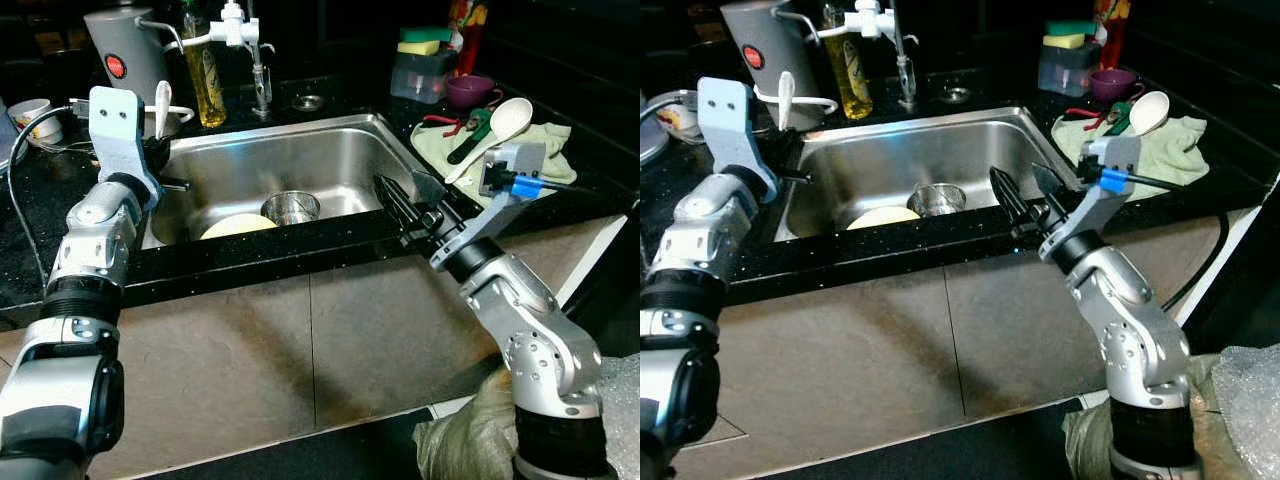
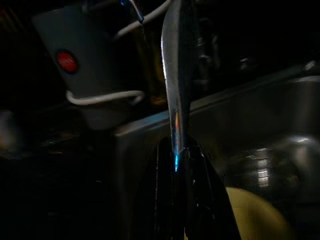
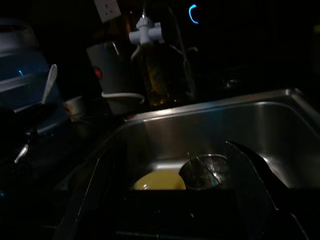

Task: Kitchen organization

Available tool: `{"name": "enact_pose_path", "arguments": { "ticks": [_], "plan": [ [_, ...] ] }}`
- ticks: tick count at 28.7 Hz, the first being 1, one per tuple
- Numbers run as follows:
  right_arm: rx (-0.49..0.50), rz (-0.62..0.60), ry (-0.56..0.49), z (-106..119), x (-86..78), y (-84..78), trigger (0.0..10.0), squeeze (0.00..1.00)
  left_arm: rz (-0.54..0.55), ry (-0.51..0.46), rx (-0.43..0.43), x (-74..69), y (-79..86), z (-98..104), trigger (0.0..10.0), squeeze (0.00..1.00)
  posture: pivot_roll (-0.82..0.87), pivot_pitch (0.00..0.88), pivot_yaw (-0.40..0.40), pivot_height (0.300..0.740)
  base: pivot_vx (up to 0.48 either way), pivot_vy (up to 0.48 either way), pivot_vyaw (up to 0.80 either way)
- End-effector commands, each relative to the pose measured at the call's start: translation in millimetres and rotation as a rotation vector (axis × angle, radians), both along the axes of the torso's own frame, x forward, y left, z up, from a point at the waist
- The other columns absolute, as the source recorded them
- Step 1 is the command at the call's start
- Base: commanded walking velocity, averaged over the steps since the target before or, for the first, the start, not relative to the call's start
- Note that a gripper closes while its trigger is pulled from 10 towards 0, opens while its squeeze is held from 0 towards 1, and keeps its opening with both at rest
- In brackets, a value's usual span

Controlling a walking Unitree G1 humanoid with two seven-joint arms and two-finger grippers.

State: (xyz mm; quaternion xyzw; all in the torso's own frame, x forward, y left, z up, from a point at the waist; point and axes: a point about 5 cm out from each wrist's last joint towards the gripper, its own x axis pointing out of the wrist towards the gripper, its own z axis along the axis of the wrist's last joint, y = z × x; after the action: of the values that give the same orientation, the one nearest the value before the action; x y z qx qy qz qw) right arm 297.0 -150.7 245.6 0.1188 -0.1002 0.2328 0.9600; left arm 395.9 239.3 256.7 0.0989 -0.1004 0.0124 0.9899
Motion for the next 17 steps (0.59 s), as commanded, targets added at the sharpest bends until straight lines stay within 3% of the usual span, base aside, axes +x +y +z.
{"name": "enact_pose_path", "arguments": {
  "ticks": [1, 2, 5, 12, 17],
  "plan": [
    [-0.006, 0.008, -0.007, 2.7, -2.9, 1.9, 10.0, 0.00, 0.029, -0.019, 0.056, 0.1, 4.7, 4.6, 10.0, 0.00, -0.13, 0.000, 0.050, 0.740, 0.000, 0.000, 0.00],
    [-0.009, 0.004, -0.006, 2.9, -4.5, 1.0, 10.0, 0.00, 0.036, -0.019, 0.102, 2.8, 4.4, 3.2, 10.0, 0.00, -0.14, 0.000, 0.053, 0.740, 0.000, 0.000, 0.00],
    [-0.012, 0.000, -0.005, 2.9, -6.0, 0.2, 10.0, 0.00, 0.029, -0.020, 0.103, 4.4, 3.1, 2.9, 10.0, 0.00, -0.14, 0.000, 0.055, 0.740, 0.000, 0.000, 0.00],
    [-0.014, -0.009, 0.004, 1.3, -9.9, -1.1, 10.0, 0.00, -0.024, -0.067, 0.054, 6.9, -6.3, 8.9, 10.0, 0.00, -0.16, 0.000, 0.065, 0.740, 0.000, 0.000, 0.00],
    [-0.013, -0.011, 0.003, 2.3, -8.2, -0.9, 10.0, 0.00, -0.032, -0.116, 0.026, 6.6, -8.9, 16.5, 10.0, 0.00, -0.16, 0.000, 0.067, 0.740, 0.291, 0.000, 0.00]
  ]
}}
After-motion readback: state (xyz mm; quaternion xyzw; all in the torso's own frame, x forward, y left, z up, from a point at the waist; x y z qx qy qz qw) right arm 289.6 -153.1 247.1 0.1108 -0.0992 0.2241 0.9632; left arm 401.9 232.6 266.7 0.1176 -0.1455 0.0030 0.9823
